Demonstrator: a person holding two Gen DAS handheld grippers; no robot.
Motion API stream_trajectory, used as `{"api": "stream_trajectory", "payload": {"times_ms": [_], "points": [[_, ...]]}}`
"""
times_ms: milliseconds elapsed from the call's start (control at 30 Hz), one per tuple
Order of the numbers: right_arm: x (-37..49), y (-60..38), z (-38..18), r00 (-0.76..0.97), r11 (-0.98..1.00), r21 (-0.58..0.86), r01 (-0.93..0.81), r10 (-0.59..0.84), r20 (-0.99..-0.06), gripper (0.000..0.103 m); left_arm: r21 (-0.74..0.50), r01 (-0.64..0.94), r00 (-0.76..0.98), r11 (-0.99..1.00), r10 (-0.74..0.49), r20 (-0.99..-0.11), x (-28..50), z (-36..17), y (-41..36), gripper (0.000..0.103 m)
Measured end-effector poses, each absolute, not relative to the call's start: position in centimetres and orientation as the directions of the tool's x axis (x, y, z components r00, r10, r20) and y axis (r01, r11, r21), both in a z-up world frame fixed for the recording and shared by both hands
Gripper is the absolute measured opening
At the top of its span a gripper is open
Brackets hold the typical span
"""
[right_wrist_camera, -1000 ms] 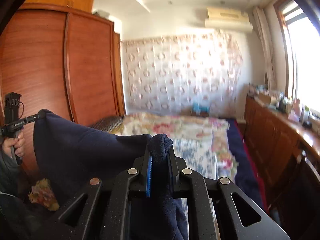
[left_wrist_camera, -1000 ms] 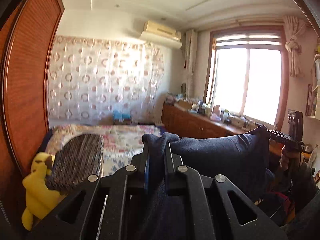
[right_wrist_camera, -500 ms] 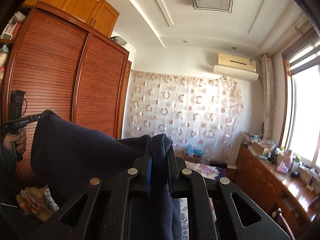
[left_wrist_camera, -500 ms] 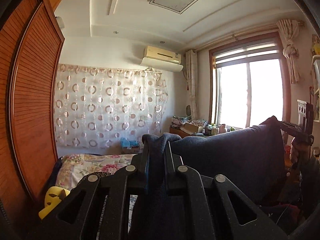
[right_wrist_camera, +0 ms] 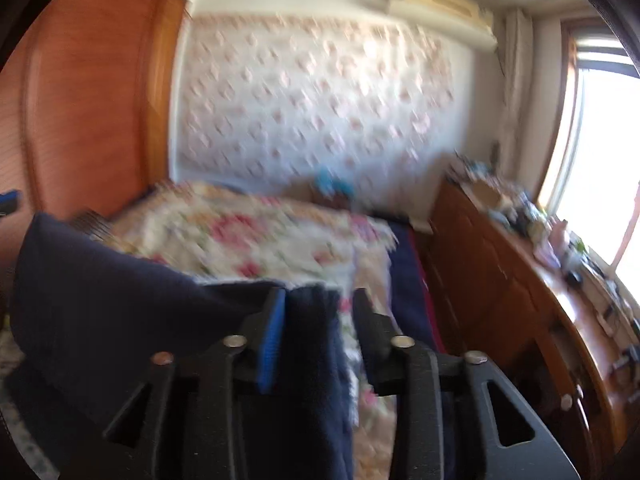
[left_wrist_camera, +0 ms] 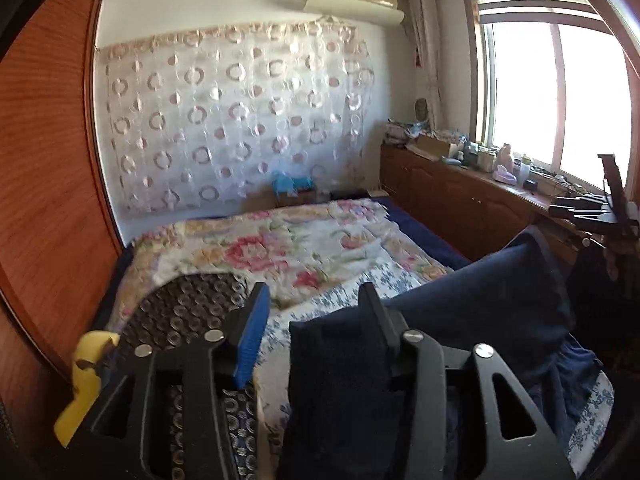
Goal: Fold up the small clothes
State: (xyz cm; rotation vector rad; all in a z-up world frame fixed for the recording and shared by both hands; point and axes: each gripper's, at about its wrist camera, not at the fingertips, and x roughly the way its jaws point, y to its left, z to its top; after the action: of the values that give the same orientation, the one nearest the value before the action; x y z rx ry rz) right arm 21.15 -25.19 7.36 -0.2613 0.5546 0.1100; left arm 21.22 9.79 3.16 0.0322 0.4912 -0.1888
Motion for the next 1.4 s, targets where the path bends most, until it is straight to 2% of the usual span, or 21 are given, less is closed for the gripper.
{"api": "stream_trajectory", "payload": {"times_ms": [67,100,133,200,333,533,833,1033,1167,1400], "points": [[22.2,-25.8,5.5,0.824,0.973,-0.166,-0.162,0.041,-0.565,0.045,-0.014,0.196,0.846,0.981,-0.176,-0.503,20.7,1.5,9.3,0.064],[22.3,-26.1,4.7,0.819,0.976,-0.146,-0.161,0.050,-0.571,0.048,-0.005,0.206,0.842,0.979,-0.180,-0.509,20.1,0.7,8.9,0.074],[22.4,-26.0,4.1,0.818,0.978,-0.132,-0.160,0.056,-0.573,0.053,-0.002,0.214,0.835,0.977,-0.184,-0.519,19.7,0.3,8.6,0.077],[22.3,-26.7,2.9,0.803,0.980,-0.109,-0.166,0.070,-0.592,0.058,-0.009,0.233,0.811,0.972,-0.200,-0.551,19.0,-0.5,8.0,0.077],[20.5,-27.7,1.9,0.775,0.980,-0.085,-0.178,0.086,-0.626,0.061,-0.042,0.244,0.785,0.969,-0.223,-0.578,16.9,-1.4,7.2,0.077],[17.6,-34.1,2.9,0.730,0.980,-0.002,-0.198,0.146,-0.668,0.061,-0.060,0.260,0.732,0.964,-0.237,-0.638,14.1,-4.4,6.3,0.077],[16.5,-37.0,1.1,0.642,0.972,0.141,-0.188,0.230,-0.732,0.061,-0.083,0.263,0.622,0.961,-0.235,-0.747,13.5,-9.2,5.0,0.077],[19.3,-38.4,1.4,0.623,0.981,0.151,-0.124,0.195,-0.757,0.061,-0.088,0.240,0.588,0.967,-0.216,-0.779,14.2,-10.7,4.9,0.077],[21.0,-38.7,2.5,0.623,0.981,0.152,-0.118,0.192,-0.758,0.061,-0.041,0.245,0.595,0.969,-0.184,-0.782,13.9,-11.0,4.4,0.077],[21.8,-38.5,3.0,0.663,0.991,0.087,-0.101,0.132,-0.737,0.061,-0.012,0.245,0.603,0.969,-0.162,-0.781,13.8,-11.5,3.5,0.084]]}}
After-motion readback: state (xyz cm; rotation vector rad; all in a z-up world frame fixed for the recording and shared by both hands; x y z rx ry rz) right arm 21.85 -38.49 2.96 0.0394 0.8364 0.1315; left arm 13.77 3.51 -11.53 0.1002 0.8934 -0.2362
